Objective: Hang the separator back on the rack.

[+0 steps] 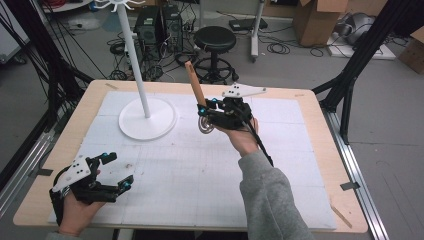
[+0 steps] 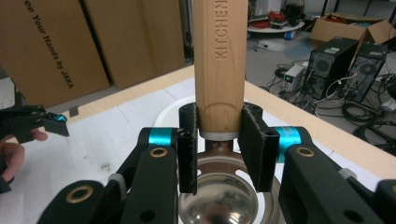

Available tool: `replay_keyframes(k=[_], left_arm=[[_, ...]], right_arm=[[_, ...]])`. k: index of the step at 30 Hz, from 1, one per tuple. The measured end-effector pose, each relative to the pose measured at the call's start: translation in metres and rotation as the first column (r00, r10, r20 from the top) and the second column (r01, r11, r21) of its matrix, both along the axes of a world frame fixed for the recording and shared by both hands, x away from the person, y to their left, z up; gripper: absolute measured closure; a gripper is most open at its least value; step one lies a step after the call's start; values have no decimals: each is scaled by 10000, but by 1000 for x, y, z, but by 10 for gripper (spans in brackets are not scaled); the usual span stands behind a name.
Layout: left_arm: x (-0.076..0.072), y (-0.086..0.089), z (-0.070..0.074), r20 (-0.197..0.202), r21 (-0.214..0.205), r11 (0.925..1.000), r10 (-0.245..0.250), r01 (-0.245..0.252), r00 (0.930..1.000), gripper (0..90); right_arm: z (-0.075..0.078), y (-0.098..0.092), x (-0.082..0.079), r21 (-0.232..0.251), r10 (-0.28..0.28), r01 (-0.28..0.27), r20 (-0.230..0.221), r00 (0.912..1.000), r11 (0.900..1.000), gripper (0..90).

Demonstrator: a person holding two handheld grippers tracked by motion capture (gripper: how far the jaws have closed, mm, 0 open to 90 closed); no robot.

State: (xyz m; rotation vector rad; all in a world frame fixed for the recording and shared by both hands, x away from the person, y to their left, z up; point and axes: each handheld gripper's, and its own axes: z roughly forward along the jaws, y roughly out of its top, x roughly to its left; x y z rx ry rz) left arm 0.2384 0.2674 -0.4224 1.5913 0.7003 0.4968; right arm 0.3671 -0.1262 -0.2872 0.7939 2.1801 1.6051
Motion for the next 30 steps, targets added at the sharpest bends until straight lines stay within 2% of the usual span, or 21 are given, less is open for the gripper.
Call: replay_keyframes(k=[6,9,13,17,22,30], left_arm=[[-1,1,-1,-74,6,10000,6,-6,10000,18],[-2,0,-1,-77,38,10000,-34,34,10000,18],[-1,2,-2,-101,35,10000,24,-24,9999,18],[-2,0,0,-67,-189,9998,-73,71,10000,18],[-3,-4,1,-46,-48,9997,-225,225,9997,18],[-2,-2,1,-61,-74,9998,-173,173,9998,18]], right_arm=[[9,5,4,18,-207,207,153,9997,9998,696],[13,7,9,222,-182,178,176,9997,9996,696],[17,10,14,226,-97,92,186,9998,9997,696],[19,12,18,284,-113,107,226,9997,9995,696],[23,13,24,422,-2,-9,259,9997,9991,697],[31,21,30,207,191,-202,501,9986,9996,696]])
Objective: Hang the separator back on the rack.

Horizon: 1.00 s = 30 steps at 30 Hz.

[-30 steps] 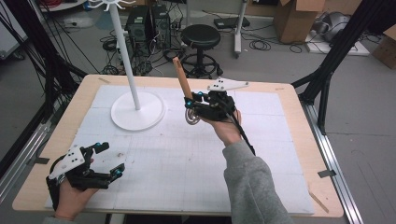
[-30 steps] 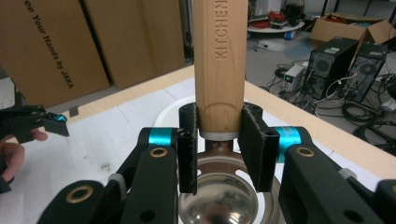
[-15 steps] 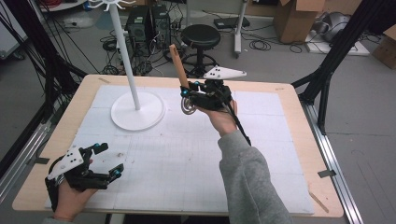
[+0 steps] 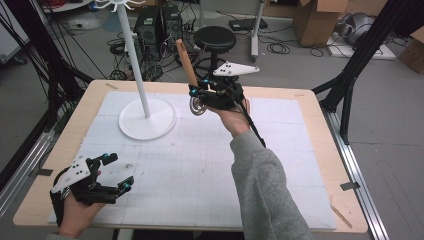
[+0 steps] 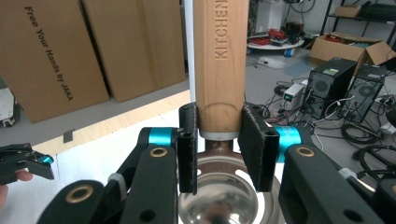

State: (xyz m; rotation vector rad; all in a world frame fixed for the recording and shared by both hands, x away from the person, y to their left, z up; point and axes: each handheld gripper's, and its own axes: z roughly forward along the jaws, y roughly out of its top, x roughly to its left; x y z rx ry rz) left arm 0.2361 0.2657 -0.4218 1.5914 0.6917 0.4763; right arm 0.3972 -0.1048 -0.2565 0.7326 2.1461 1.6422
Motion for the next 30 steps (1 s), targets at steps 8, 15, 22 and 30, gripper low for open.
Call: replay_keyframes(k=[8,15,22,30], left_arm=[[0,1,-1,15,-43,10000,41,-41,10000,18],[-1,4,0,104,-19,9998,203,-203,9997,18],[-2,5,-1,53,-25,9998,200,-200,9998,18],[-3,7,-1,46,-61,9996,274,-274,9996,18]], right_arm=[[8,9,5,-235,25,-24,69,10000,9997,696],[17,19,7,-280,-22,28,211,9998,9996,697],[21,27,13,-365,-55,61,188,9998,9993,697],[28,40,16,-335,-58,67,242,9997,9994,697]])
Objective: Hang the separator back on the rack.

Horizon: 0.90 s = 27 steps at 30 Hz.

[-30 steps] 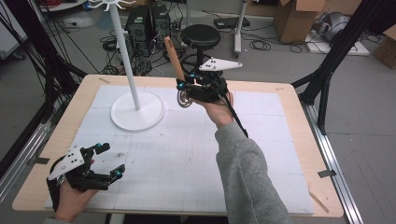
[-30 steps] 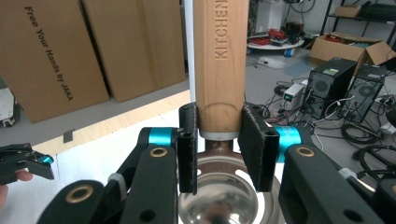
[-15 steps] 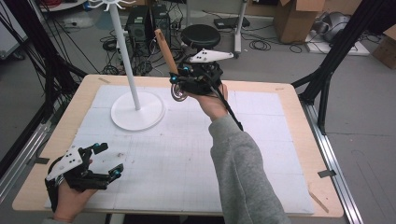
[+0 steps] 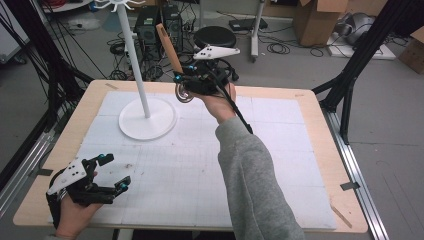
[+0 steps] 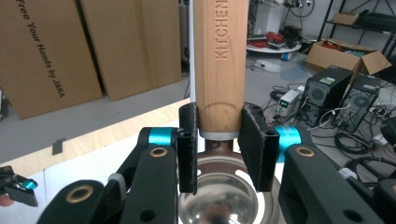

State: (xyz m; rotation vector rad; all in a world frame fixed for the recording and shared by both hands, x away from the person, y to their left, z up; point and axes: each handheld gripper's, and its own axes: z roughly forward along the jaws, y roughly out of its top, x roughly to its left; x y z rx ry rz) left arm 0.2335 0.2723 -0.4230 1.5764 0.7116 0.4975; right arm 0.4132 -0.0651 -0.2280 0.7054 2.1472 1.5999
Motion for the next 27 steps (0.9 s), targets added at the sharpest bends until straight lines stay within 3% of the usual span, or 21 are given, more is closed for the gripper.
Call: replay_keyframes(k=[14,20,27], left_arm=[[-1,3,0,-59,-109,9999,-5,5,10000,18],[0,5,0,-269,-86,10000,-39,37,9996,18],[-1,4,0,-138,-72,10000,-26,25,9999,18]], right_arm=[[7,14,9,103,-65,64,116,9999,9999,697],[11,19,13,158,-75,72,153,9999,9998,697],[12,27,14,305,-133,127,204,9997,9995,697]])
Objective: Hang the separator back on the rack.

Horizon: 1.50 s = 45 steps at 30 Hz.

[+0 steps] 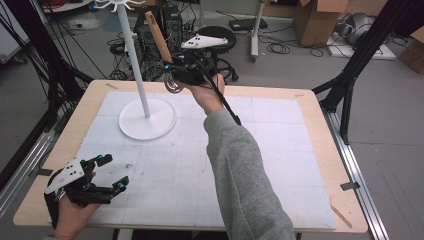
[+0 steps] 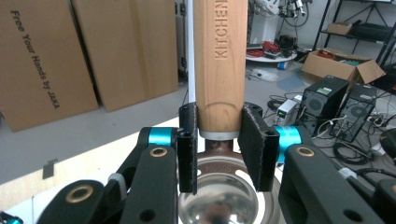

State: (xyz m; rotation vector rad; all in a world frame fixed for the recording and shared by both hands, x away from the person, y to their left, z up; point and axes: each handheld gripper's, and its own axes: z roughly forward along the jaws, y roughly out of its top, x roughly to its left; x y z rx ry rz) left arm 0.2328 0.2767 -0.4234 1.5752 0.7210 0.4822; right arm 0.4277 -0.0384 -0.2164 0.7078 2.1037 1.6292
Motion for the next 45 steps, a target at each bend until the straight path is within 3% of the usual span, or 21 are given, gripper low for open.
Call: replay_keyframes(k=[26,45], left_arm=[[-1,5,-1,-62,-31,9999,131,-131,9999,18],[-1,8,-2,-93,-41,9999,166,-166,9998,18]], right_arm=[[11,27,5,346,-5,-1,169,9999,9994,696],[6,36,11,270,-62,57,159,9999,9996,696]])
